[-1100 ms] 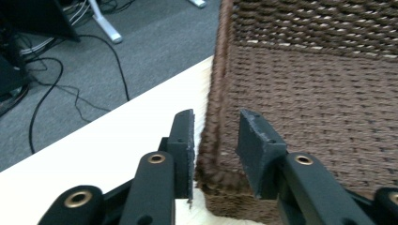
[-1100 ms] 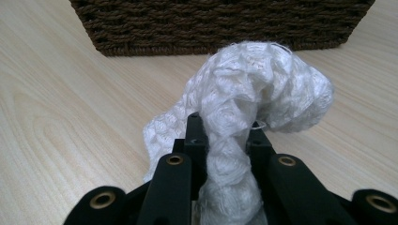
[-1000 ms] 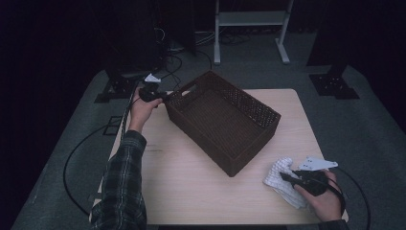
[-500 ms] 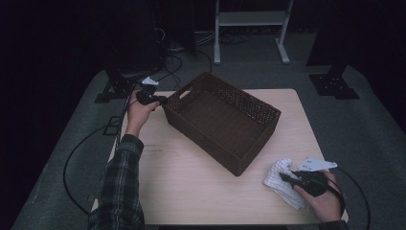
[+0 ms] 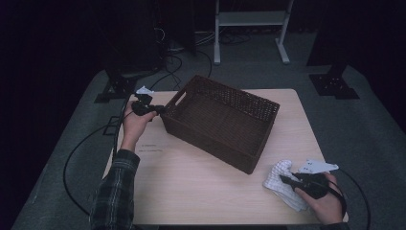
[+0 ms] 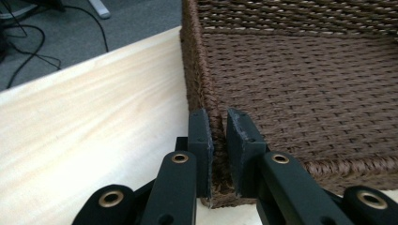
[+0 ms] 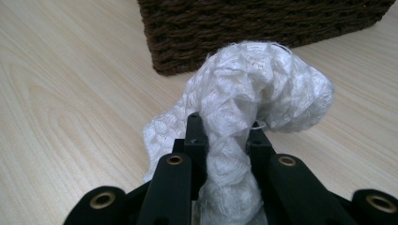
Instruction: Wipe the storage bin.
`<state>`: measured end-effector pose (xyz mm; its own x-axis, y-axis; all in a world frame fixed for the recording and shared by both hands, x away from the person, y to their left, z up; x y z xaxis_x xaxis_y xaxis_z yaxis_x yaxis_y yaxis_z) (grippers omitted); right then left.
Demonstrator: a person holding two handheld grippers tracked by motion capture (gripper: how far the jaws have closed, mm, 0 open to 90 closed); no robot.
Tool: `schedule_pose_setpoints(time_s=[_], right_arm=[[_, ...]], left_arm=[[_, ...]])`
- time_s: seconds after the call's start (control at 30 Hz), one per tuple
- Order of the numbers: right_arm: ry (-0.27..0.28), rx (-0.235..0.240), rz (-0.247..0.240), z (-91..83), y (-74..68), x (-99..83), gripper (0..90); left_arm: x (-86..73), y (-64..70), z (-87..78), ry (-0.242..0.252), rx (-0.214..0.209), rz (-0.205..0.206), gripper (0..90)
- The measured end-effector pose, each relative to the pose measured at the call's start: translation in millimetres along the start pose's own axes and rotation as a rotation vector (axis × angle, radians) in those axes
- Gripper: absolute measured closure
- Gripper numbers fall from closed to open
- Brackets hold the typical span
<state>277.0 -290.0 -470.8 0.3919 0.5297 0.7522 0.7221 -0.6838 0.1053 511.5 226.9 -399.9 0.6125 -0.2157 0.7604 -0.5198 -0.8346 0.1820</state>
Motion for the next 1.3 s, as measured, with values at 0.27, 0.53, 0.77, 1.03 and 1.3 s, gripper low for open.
schedule_pose_setpoints(time_s=[0.27,0.53,0.77,1.03,1.3], right_arm=[[-0.007,0.004,-0.015,1.9,-3.2,2.5,76.4],[-0.01,0.008,-0.01,3.4,-3.8,1.4,76.4],[-0.013,0.011,-0.003,3.6,-3.3,0.2,76.4],[-0.015,0.008,-0.006,3.7,-4.1,1.0,76.3],[-0.015,0.006,-0.004,3.0,-3.1,0.0,76.4]], left_arm=[[-11.2,15.0,-11.6,-0.019,0.008,0.004,78.6],[-21.8,24.0,-21.5,-0.005,-0.028,0.0,77.1],[-22.8,17.3,-40.7,0.076,-0.067,-0.008,85.3],[-26.4,14.4,-32.5,0.043,-0.049,0.027,89.7],[-27.8,19.3,-31.6,0.028,-0.046,0.053,90.0]])
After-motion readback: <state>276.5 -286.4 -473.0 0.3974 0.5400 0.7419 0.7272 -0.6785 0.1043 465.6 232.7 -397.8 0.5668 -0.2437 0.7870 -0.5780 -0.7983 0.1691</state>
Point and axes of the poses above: each handheld gripper's, and its own axes: z roughly forward along the jaws, x roughly out of its top, y roughly to its right, the point moved 2 cm from there along z, roughly forward along the jaws, and after that the axes turned 9 degrees about -z, right-handed, at the moved point
